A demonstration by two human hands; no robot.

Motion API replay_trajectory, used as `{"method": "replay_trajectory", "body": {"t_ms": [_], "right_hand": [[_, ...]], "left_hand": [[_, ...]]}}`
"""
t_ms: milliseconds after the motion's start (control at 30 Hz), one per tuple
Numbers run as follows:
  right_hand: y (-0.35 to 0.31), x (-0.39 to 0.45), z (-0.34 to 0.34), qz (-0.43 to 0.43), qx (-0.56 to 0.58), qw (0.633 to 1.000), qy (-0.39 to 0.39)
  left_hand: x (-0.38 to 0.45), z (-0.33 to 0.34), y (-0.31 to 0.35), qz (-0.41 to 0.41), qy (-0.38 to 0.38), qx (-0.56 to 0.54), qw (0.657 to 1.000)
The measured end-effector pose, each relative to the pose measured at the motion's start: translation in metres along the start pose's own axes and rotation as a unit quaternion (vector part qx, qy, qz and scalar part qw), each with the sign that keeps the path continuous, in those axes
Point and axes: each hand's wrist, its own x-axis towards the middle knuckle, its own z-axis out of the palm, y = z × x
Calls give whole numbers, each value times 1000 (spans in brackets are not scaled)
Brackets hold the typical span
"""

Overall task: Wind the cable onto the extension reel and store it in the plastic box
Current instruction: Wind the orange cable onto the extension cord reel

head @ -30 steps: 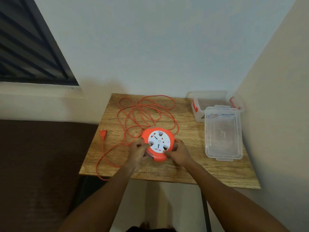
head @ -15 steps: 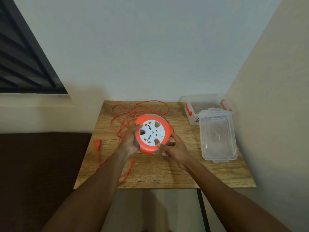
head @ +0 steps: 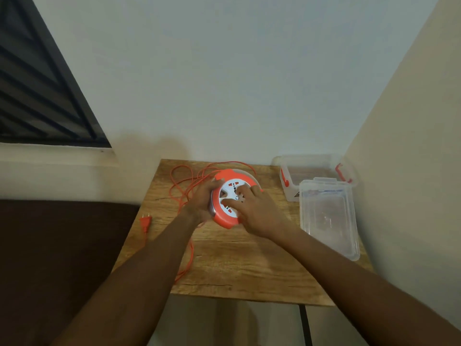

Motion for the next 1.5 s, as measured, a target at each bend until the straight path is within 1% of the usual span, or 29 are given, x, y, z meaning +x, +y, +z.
{"method": "replay_trajectory", "body": {"t_ms": [67, 200, 300, 400, 500, 600, 700, 767, 833, 933, 1000, 1067, 1133, 1200, 1267, 1333, 1367, 1400, 1433, 1500], "right_hand": [[7, 7, -12, -8, -27, 999, -43], [13, 13, -24, -4, -49, 997, -59], [12, 18, -28, -24, -74, 994, -75], [14, 22, -30, -21, -67, 995, -73], [15, 19, -24, 46, 1, 997, -59], [10, 14, -13, 80, 37, 995, -43], [9, 14, -1, 89, 35, 995, -34], [9, 17, 3, 89, 17, 995, -37], [11, 19, 4, 82, -9, 996, -34], [15, 20, 3, 58, -24, 998, -31], [15, 20, 1, 65, -15, 997, -26], [11, 20, 0, 95, 4, 995, -19], [7, 22, 0, 168, 59, 984, -2], [4, 27, -1, 265, 156, 951, 41], [2, 33, -5, 336, 253, 904, 72], [0, 37, -6, 379, 325, 863, 79], [-1, 37, -4, 388, 339, 854, 74], [-2, 38, -3, 390, 338, 854, 68], [-4, 38, -4, 384, 321, 864, 62], [-5, 37, -9, 344, 244, 905, 59]], "left_hand": [[1, 4, 5, -2, 14, 10, 1000], [-1, 7, 6, 8, 24, 17, 1000], [-1, 11, 2, 22, 33, 18, 999], [0, 16, 1, 25, 23, 29, 999], [4, 17, 3, 39, 17, 54, 998], [8, 13, 4, 45, 3, 77, 996], [13, 8, 1, 38, 3, 77, 996], [14, 11, 0, 32, -2, 33, 999], [15, 15, 1, 30, 1, 15, 999], [16, 16, 5, 46, -14, 39, 998], [16, 14, 6, 52, -13, 61, 997], [15, 12, 6, 63, -3, 73, 995], [16, 12, 5, 90, 12, 65, 994], [17, 15, 2, 124, 23, 24, 992], [17, 20, 0, 144, 33, -13, 989], [16, 25, 0, 150, 42, -17, 988], [15, 25, 0, 148, 42, -18, 988], [15, 24, 0, 146, 38, -20, 988], [15, 21, 1, 142, 40, -23, 989], [15, 16, 3, 129, 40, -31, 990]]}}
